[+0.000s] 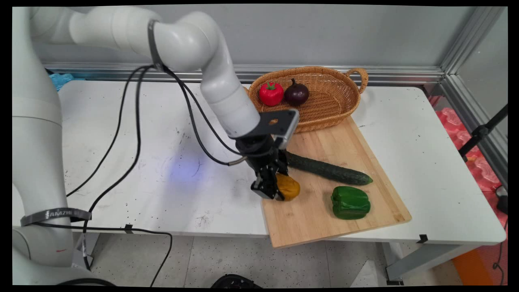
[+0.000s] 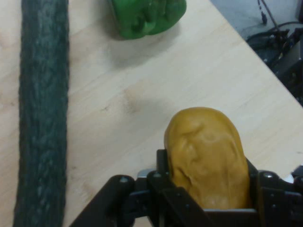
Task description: Place the picked object on the cutting board
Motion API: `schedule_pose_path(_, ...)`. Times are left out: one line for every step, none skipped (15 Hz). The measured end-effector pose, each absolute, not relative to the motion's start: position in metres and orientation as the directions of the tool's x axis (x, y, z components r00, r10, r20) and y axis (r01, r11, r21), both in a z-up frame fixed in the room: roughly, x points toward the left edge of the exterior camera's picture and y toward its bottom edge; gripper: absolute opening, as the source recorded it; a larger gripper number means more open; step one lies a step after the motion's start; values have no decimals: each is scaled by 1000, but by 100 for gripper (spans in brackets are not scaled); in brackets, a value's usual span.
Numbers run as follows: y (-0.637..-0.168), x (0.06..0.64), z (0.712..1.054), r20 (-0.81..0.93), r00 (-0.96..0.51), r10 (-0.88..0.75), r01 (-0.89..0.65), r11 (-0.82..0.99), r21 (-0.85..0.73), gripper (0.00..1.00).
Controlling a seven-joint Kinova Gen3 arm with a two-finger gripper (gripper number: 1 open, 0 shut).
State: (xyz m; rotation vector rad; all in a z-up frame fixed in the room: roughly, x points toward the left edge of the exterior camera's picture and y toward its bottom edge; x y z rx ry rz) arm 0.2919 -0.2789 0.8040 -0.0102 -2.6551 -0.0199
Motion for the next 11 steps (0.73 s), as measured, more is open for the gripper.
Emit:
schedule_pose_path(-279, 289, 797, 465, -885, 8, 14, 1000, 11, 0)
schedule_pose_path(-279, 286, 791, 463, -886, 10, 17, 1000, 10, 0)
schedule_pose_path(-279, 283, 787, 462, -887, 13, 19, 1000, 9, 0)
schedule_pose_path(-280, 281, 783, 462, -887, 14, 20, 1000, 8, 0)
schedule_pose_path(-280, 279, 781, 462, -887, 15, 21, 1000, 7, 0)
schedule_pose_path(-280, 278, 779, 462, -887, 16, 21, 1000, 5, 100)
schedule_pose_path(-280, 276, 777, 464, -886, 17, 20, 1000, 3, 100)
schedule_pose_path(-281, 276, 777, 466, -885, 17, 20, 1000, 0, 100)
schedule_pose_path(-280, 276, 777, 466, -885, 18, 20, 1000, -1, 100)
schedule_pose_path(-280, 275, 778, 467, -884, 20, 20, 1000, -3, 100)
schedule_pose_path(-279, 276, 781, 469, -883, 19, 19, 1000, -5, 100)
